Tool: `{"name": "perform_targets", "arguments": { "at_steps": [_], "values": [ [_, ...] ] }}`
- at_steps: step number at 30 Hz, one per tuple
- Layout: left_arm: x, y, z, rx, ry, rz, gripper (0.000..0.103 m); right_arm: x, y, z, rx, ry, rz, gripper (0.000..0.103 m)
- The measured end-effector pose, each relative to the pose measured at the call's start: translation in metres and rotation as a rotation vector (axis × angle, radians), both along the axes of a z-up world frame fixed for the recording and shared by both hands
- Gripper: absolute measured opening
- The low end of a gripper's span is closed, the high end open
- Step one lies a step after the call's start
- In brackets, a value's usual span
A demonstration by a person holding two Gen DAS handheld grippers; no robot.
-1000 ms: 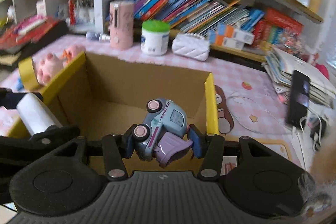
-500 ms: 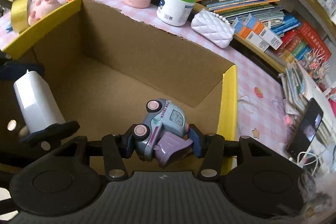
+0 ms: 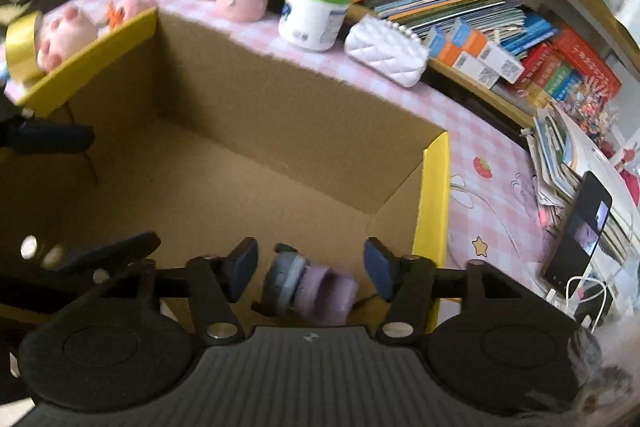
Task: Organize objects
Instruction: 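Open the left gripper over the box while the right gripper releases the toy car inside, then withdraw both grippers from the box toward the tape roll and plush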
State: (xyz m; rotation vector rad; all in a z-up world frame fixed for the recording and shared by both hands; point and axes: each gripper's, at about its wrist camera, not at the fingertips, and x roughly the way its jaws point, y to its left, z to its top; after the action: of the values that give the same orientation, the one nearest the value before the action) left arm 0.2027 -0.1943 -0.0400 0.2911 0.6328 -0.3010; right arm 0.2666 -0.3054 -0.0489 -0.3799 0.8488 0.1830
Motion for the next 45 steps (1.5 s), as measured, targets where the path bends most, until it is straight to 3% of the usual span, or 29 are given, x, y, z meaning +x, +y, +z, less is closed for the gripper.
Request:
{"name": "perform_targets", "arguments": {
  "at_steps": [5, 10, 14, 16, 22, 26, 33, 39, 45],
  "values": [
    [-0.026, 0.007, 0.030, -0.041, -0.114, 0.024, 0.087, -0.021, -0.011, 0.025, 0.094, -0.163, -0.040, 0.065],
    [-0.047, 0.012, 0.046, -0.033, -0.156, 0.089, 0.094, -0.051, -0.024, 0.049, 0.213, -0.283, -0.118, 0.069],
    [-0.059, 0.020, 0.052, -0.031, -0.154, 0.158, 0.096, -0.078, -0.027, 0.063, 0.277, -0.378, -0.209, 0.075],
    [-0.066, 0.029, 0.053, -0.055, -0.142, 0.189, 0.099, -0.095, -0.024, 0.069, 0.284, -0.431, -0.250, 0.083],
    [-0.089, 0.064, 0.053, -0.135, -0.138, 0.275, 0.100, -0.150, -0.015, 0.073, 0.274, -0.527, -0.358, 0.087],
    [-0.108, 0.085, 0.052, -0.161, -0.152, 0.284, 0.100, -0.177, -0.002, 0.065, 0.267, -0.505, -0.410, 0.087],
    [-0.132, 0.125, 0.046, -0.192, -0.101, 0.313, 0.100, -0.208, 0.040, 0.051, 0.222, -0.409, -0.429, 0.087],
    [-0.152, 0.157, 0.041, -0.188, -0.064, 0.316, 0.100, -0.226, 0.090, 0.032, 0.217, -0.257, -0.364, 0.087],
    [-0.175, 0.191, 0.039, -0.164, -0.053, 0.327, 0.100, -0.242, 0.137, 0.027, 0.265, -0.205, -0.294, 0.089]
  ]
}}
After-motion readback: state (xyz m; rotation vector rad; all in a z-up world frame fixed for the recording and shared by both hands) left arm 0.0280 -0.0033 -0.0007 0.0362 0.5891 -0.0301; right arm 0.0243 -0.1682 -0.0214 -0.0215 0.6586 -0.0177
